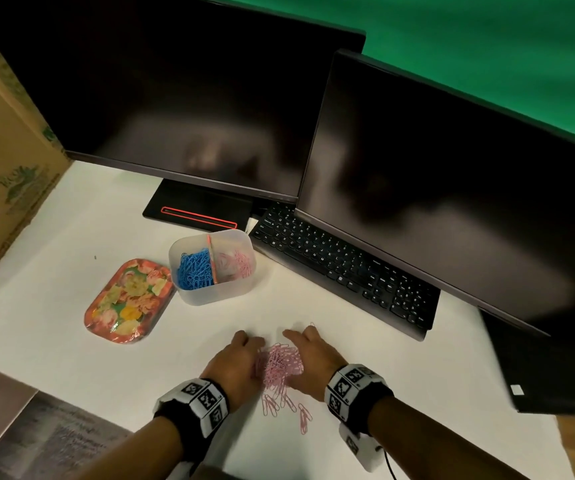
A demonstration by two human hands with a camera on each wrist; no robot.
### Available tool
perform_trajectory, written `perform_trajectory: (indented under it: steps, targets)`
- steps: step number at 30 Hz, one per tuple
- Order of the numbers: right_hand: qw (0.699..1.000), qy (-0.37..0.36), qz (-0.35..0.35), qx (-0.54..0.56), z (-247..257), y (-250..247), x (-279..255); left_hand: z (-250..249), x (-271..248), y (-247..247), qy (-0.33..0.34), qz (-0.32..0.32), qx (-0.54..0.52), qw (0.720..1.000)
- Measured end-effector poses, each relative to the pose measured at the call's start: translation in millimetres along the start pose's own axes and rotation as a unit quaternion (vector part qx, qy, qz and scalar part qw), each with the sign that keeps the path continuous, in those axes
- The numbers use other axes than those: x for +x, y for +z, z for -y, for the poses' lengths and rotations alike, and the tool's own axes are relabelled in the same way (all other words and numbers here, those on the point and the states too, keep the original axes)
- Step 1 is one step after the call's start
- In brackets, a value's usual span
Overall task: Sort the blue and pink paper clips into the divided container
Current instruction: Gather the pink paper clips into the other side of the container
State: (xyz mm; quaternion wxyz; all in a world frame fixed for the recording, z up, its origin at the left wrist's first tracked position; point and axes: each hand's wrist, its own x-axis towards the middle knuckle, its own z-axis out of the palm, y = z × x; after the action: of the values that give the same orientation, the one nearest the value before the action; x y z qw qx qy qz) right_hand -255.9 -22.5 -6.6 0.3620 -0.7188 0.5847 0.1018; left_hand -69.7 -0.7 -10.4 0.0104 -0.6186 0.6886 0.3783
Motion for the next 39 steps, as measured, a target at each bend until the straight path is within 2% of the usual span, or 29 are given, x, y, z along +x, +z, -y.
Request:
perform_trajectory:
  steps: [10, 17, 23, 28, 30, 31, 33, 36, 37, 39]
  targets:
    - [0.998, -0.051, 0.002, 0.028, 19, -4, 13, -10, 17, 0, 0.008, -0.065, -0.092, 0.994]
    - [0.997, -0.039, -0.026, 0.066, 22, -12, 17, -16, 21, -9, -0.012, -0.089, -0.12, 0.989]
    - [0.992, -0.015, -0.041, 0.114, 19, -20, 14, -20, 21, -15, -0.008, -0.065, -0.155, 0.986]
    - [0.987, 0.004, -0.038, 0.156, 14, -25, 11, -14, 20, -8, -0.059, -0.064, -0.255, 0.963]
    - [0.985, 0.014, -0.038, 0.166, 15, -27, 10, -12, 19, -7, -0.092, -0.049, -0.364, 0.926]
    - [0.985, 0.016, -0.039, 0.168, 16, -30, 10, -10, 19, -8, -0.112, -0.039, -0.431, 0.895]
    - [0.984, 0.011, -0.046, 0.17, 20, -35, 9, -10, 21, -9, -0.153, -0.021, -0.559, 0.815]
    - [0.985, -0.003, -0.054, 0.162, 33, -44, 9, -17, 24, -13, -0.181, -0.001, -0.691, 0.7]
    - [0.986, -0.009, -0.054, 0.157, 38, -47, 9, -20, 25, -14, -0.186, 0.004, -0.719, 0.67]
    - [0.989, -0.021, -0.055, 0.132, 48, -52, 9, -25, 27, -17, -0.194, 0.014, -0.753, 0.629]
